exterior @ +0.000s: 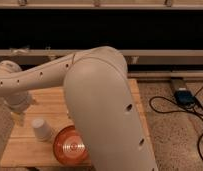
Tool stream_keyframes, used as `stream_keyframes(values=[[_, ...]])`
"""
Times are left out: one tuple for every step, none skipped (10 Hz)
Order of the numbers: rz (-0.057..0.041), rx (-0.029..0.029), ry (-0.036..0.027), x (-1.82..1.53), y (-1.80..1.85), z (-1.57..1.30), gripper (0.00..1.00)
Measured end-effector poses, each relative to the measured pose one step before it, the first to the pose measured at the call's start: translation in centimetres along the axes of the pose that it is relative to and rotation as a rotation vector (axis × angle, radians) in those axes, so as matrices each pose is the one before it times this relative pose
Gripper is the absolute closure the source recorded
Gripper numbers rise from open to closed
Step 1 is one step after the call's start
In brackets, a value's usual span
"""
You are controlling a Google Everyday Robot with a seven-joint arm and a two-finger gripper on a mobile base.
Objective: Move the arm in a circular motion
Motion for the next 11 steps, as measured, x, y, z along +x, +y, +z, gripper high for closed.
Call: stream_keyframes(values=[[0.00005, 0.00001, 0.00009, 0.004, -0.002, 0.002, 0.27], [-0.00002, 0.00001, -0.00003, -0.002, 0.001, -0.002, 0.27], [0.00003, 0.00002, 0.00001, 0.002, -0.003, 0.000, 0.27], [-0.00001, -0.00009, -0.00002, -0.002, 0.006, 0.001, 0.27], [0.00006, 0.00005, -0.00004, 0.000, -0.004, -0.002, 0.27], [-0.00008, 0.00003, 0.00001, -0.001, 0.002, -0.002, 0.27], [-0.00019, 0.00022, -0.00009, -0.009, 0.007, -0.017, 0.27], [-0.00568, 0.00632, -0.00059, 0.037, 0.029, -0.139, 0.27], [-0.01190, 0.00898, -0.00389, -0.104, 0.646, -0.461, 0.27], [-0.01012, 0.00620, -0.00291, -0.047, 1.152, -0.468, 0.27], [-0.00719, 0.00333, -0.00463, -0.003, 0.986, -0.345, 0.27]])
